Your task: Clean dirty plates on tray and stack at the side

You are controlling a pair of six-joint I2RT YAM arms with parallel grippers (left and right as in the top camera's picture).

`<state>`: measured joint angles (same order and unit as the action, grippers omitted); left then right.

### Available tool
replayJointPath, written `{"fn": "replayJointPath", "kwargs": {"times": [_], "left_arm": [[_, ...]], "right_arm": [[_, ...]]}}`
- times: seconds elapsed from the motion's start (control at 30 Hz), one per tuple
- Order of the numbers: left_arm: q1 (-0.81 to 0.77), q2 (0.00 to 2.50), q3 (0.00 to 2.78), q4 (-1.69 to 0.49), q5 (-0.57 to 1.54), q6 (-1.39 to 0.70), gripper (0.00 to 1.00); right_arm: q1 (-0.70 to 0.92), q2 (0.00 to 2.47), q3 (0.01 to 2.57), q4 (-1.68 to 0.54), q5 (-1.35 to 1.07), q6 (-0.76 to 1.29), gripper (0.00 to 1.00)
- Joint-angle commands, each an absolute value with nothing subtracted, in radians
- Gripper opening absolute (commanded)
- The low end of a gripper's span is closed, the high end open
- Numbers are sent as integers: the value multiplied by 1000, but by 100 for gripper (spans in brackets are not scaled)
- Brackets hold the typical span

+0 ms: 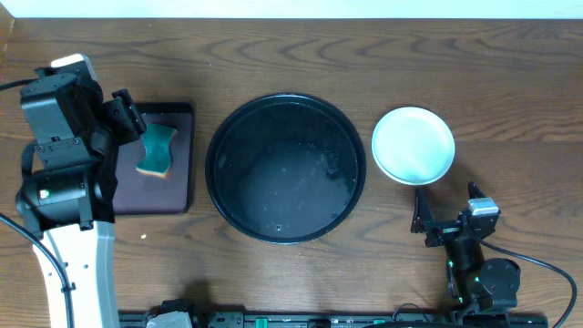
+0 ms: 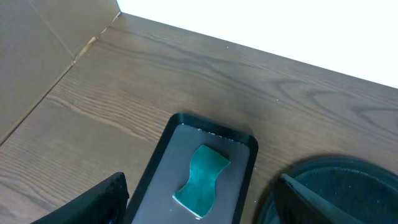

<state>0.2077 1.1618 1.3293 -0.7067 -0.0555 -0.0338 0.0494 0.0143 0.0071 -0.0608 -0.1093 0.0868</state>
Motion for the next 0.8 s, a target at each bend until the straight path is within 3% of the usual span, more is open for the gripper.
{"fn": "replayJointPath", "kwargs": {"times": [0.0,0.77], "left_arm": [[210,1163,1333,-706,-64,-50,75],[210,1171,1286,-706,-64,-50,75]], "right_arm": [[53,5,6,-64,-117,96,99],[53,5,6,-64,-117,96,99]]}}
